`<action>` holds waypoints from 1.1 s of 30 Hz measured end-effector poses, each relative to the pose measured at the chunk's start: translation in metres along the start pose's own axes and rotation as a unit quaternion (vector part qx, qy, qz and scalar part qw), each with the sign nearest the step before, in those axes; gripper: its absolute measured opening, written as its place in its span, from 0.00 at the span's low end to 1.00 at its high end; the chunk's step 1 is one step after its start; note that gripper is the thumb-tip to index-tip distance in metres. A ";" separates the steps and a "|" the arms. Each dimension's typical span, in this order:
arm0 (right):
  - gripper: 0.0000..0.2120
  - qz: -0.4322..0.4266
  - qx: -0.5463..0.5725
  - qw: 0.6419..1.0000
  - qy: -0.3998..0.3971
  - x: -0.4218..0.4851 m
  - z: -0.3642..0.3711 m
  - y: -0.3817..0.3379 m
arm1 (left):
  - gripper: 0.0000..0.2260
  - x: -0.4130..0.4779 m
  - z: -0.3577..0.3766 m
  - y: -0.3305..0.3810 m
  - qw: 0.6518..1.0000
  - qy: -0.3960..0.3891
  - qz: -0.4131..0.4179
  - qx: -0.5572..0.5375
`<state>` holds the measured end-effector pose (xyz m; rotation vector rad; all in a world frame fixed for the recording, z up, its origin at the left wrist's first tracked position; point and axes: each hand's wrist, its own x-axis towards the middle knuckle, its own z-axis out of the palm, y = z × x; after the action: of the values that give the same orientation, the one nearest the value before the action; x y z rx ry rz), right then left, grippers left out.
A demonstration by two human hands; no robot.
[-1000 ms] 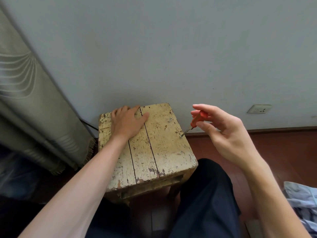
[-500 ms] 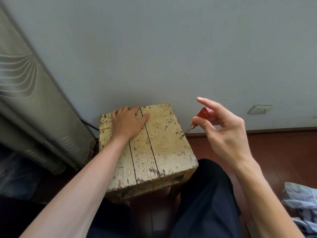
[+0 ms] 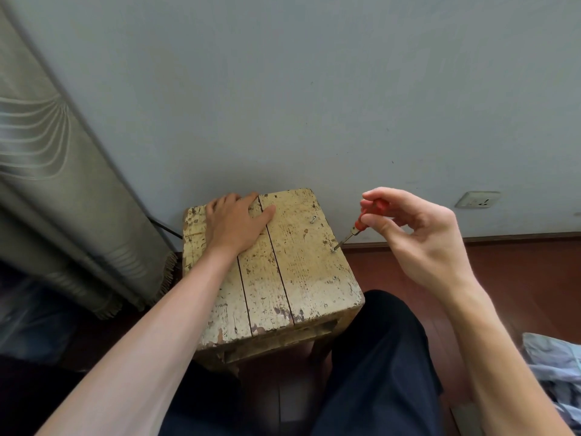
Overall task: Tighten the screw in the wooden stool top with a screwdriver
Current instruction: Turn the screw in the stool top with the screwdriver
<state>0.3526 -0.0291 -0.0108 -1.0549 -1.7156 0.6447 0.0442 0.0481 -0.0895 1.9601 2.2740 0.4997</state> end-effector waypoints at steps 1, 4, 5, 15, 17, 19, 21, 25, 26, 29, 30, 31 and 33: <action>0.13 -0.003 -0.012 1.000 0.018 0.000 0.002 -0.001 | 0.33 0.000 0.000 0.000 1.000 -0.001 -0.001 -0.001; 0.13 -0.019 -0.026 0.998 0.059 -0.001 0.013 -0.004 | 0.34 0.000 0.000 0.000 1.000 -0.002 -0.001 -0.002; 0.13 -0.022 -0.023 0.997 0.069 -0.002 0.016 -0.004 | 0.34 0.000 0.000 0.000 1.000 -0.003 -0.002 -0.003; 0.20 -0.029 -0.033 0.999 -0.031 -0.006 0.002 0.003 | 0.34 0.001 0.002 -0.002 1.000 0.001 -0.005 -0.001; 0.19 -0.020 -0.013 0.998 -0.057 -0.004 0.000 0.004 | 0.34 0.001 0.003 -0.002 1.000 0.003 -0.003 -0.001; 0.19 -0.017 0.004 0.998 -0.061 -0.003 0.001 0.004 | 0.34 0.001 0.003 -0.002 1.000 0.002 -0.003 -0.001; 0.20 -0.024 0.009 0.998 -0.055 -0.002 0.003 0.003 | 0.34 0.001 0.003 -0.002 1.000 0.000 -0.004 -0.001; 0.20 -0.046 -0.027 0.998 -0.018 0.000 0.006 0.003 | 0.34 0.001 0.003 -0.001 1.000 0.000 -0.004 -0.002; 0.18 -0.043 -0.032 0.999 -0.002 0.001 0.007 0.004 | 0.34 0.001 0.003 -0.001 1.000 0.000 -0.004 -0.002; 0.13 -0.014 -0.043 0.998 0.050 0.000 0.014 0.001 | 0.35 0.000 0.002 -0.001 1.000 -0.001 -0.003 0.000; 0.13 -0.006 -0.046 0.997 0.066 0.000 0.016 0.001 | 0.35 0.001 0.002 -0.001 1.000 -0.001 -0.002 -0.001; 0.14 0.000 -0.047 0.996 0.080 0.000 0.019 0.000 | 0.35 0.001 0.002 -0.001 1.000 -0.001 -0.002 -0.002; 0.14 0.002 -0.045 0.995 0.094 0.000 0.023 -0.002 | 0.35 0.001 0.002 -0.002 1.000 0.001 0.000 -0.001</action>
<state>0.3311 -0.0291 -0.0182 -1.1437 -1.5913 0.4593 0.0429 0.0489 -0.0918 1.9595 2.2732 0.5038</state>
